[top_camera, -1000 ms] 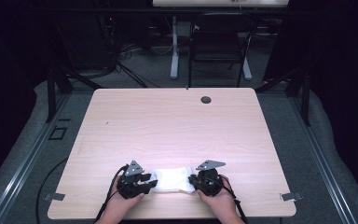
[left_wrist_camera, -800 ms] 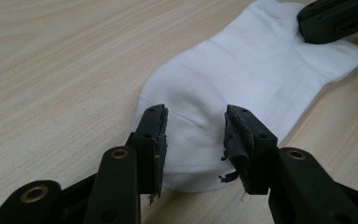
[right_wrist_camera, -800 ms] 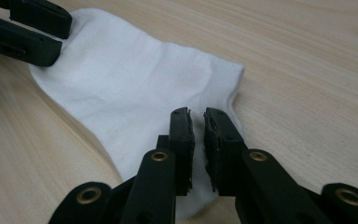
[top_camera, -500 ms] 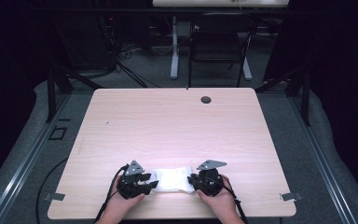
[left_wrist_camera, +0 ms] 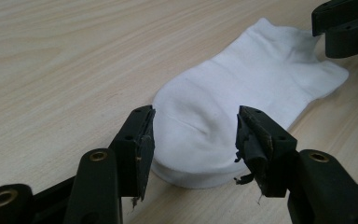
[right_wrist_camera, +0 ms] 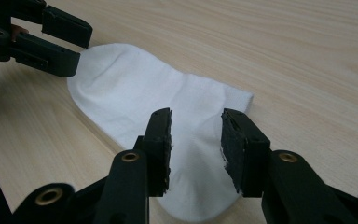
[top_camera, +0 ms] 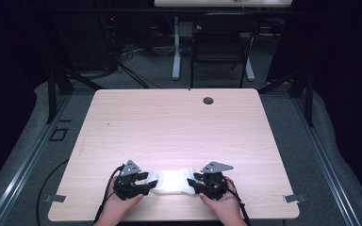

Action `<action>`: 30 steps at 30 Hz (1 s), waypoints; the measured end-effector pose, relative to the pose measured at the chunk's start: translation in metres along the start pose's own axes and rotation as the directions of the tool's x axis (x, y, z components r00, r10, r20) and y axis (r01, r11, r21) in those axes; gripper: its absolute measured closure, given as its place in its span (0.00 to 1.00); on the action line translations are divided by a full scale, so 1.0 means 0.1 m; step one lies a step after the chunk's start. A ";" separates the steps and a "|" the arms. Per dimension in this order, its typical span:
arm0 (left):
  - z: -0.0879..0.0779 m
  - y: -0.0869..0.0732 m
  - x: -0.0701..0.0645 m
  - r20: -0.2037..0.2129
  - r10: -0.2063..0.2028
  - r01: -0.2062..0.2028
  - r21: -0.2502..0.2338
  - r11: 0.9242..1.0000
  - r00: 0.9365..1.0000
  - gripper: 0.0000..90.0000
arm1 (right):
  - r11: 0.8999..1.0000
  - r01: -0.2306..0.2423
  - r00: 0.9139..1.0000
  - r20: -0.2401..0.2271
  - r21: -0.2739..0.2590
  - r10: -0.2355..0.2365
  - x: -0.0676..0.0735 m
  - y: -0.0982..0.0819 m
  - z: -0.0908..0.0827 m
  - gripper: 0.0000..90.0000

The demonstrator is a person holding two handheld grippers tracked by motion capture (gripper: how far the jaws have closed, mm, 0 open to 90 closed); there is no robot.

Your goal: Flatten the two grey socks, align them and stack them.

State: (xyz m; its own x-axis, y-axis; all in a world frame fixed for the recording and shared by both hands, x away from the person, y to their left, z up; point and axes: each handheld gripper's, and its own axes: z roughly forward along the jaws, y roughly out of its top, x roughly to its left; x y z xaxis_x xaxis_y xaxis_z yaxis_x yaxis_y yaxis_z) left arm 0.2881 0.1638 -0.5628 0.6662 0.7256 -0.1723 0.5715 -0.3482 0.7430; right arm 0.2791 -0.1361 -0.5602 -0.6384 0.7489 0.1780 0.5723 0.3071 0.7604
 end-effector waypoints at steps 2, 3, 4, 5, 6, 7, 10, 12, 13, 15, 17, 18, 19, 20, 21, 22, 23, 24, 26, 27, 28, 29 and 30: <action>-0.01 0.00 0.00 -0.011 0.000 0.000 -0.006 1.000 1.000 0.52 | 1.000 0.004 1.000 -0.002 -0.003 -0.004 0.00 0.00 -0.01 0.69; -0.04 0.00 0.02 -0.011 -0.015 0.015 -0.014 1.000 1.000 0.52 | 1.000 0.006 1.000 0.001 -0.010 -0.006 -0.01 -0.01 -0.03 0.68; -0.04 0.00 0.02 -0.011 -0.015 0.015 -0.014 1.000 1.000 0.52 | 1.000 0.006 1.000 0.001 -0.010 -0.006 -0.01 -0.01 -0.03 0.68; -0.07 0.01 0.05 -0.013 -0.011 0.011 -0.018 1.000 1.000 0.52 | 1.000 0.012 1.000 0.003 -0.010 -0.012 -0.02 0.00 -0.05 0.68; -0.07 0.01 0.06 -0.008 -0.019 0.019 -0.025 1.000 1.000 0.52 | 1.000 0.010 1.000 0.005 -0.013 -0.010 -0.02 0.00 -0.06 0.67; -0.09 0.01 0.07 -0.015 -0.022 0.022 -0.027 0.999 1.000 0.52 | 1.000 0.012 1.000 0.006 -0.018 -0.011 -0.03 0.00 -0.07 0.67; -0.11 0.01 0.10 -0.011 -0.040 0.039 -0.031 0.999 0.999 0.52 | 1.000 0.006 1.000 0.010 -0.024 -0.006 -0.06 0.01 -0.10 0.66; -0.13 0.00 0.13 -0.013 -0.041 0.041 -0.035 0.999 0.999 0.52 | 1.000 0.010 1.000 0.019 -0.021 -0.010 -0.08 0.01 -0.11 0.66; -0.13 0.00 0.13 -0.013 -0.041 0.041 -0.035 0.999 0.999 0.52 | 1.000 0.010 1.000 0.019 -0.021 -0.010 -0.08 0.01 -0.11 0.66; -0.16 -0.01 0.17 -0.019 -0.052 0.052 -0.040 0.998 0.998 0.52 | 1.000 0.012 1.000 0.029 -0.028 -0.011 -0.10 0.01 -0.14 0.66; -0.18 -0.01 0.19 -0.023 -0.059 0.058 -0.042 0.997 0.998 0.52 | 1.000 0.015 0.999 0.032 -0.024 -0.015 -0.11 0.00 -0.16 0.66; -0.19 -0.01 0.21 -0.026 -0.061 0.060 -0.046 0.997 0.998 0.52 | 1.000 0.019 0.999 0.037 -0.024 -0.018 -0.12 0.00 -0.17 0.66; -0.19 -0.02 0.22 -0.032 -0.066 0.065 -0.048 0.997 0.997 0.52 | 1.000 0.025 0.999 0.043 -0.019 -0.024 -0.12 0.00 -0.18 0.66; -0.20 -0.02 0.23 -0.038 -0.070 0.068 -0.053 0.996 0.997 0.52 | 0.999 0.028 0.999 0.048 -0.020 -0.027 -0.13 0.00 -0.18 0.66; -0.20 -0.03 0.25 -0.038 -0.074 0.072 -0.051 0.996 0.997 0.52 | 0.999 0.025 0.998 0.050 -0.026 -0.024 -0.13 0.00 -0.19 0.66; -0.21 -0.04 0.26 -0.041 -0.079 0.077 -0.053 0.996 0.996 0.52 | 0.999 0.028 0.998 0.054 -0.023 -0.027 -0.14 0.00 -0.20 0.66; -0.21 -0.05 0.27 -0.044 -0.081 0.079 -0.050 0.996 0.996 0.52 | 0.999 0.026 0.998 0.054 -0.023 -0.025 -0.15 0.00 -0.20 0.66; -0.22 -0.05 0.29 -0.044 -0.081 0.079 -0.046 0.996 0.996 0.52 | 0.999 0.031 0.998 0.060 -0.016 -0.030 -0.16 -0.01 -0.21 0.66; -0.23 -0.06 0.31 -0.052 -0.078 0.076 -0.041 0.996 0.996 0.52 | 0.999 0.031 0.997 0.066 -0.021 -0.029 -0.17 -0.02 -0.21 0.66; -0.23 -0.07 0.32 -0.059 -0.077 0.075 -0.046 0.996 0.995 0.52 | 0.999 0.044 0.996 0.073 -0.002 -0.044 -0.18 -0.02 -0.22 0.66; -0.23 -0.07 0.32 -0.059 -0.077 0.075 -0.046 0.996 0.995 0.52 | 0.999 0.044 0.996 0.073 -0.002 -0.044 -0.18 -0.02 -0.22 0.66; -0.24 -0.07 0.32 -0.060 -0.080 0.078 -0.044 0.996 0.995 0.52 | 0.999 0.044 0.996 0.077 -0.001 -0.044 -0.19 -0.05 -0.22 0.66; -0.24 -0.08 0.34 -0.063 -0.081 0.078 -0.039 0.996 0.995 0.52 | 0.999 0.046 0.995 0.083 0.008 -0.047 -0.20 -0.06 -0.23 0.66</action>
State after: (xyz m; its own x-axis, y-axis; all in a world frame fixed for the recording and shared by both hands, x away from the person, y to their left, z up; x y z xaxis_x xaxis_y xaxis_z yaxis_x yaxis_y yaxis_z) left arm 0.2946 0.2057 -0.5590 0.5863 0.7873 -0.1906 0.6026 -0.2666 0.7522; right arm 0.2769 -0.1659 -0.5538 -0.6197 0.7797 0.0899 0.5463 0.3461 0.7627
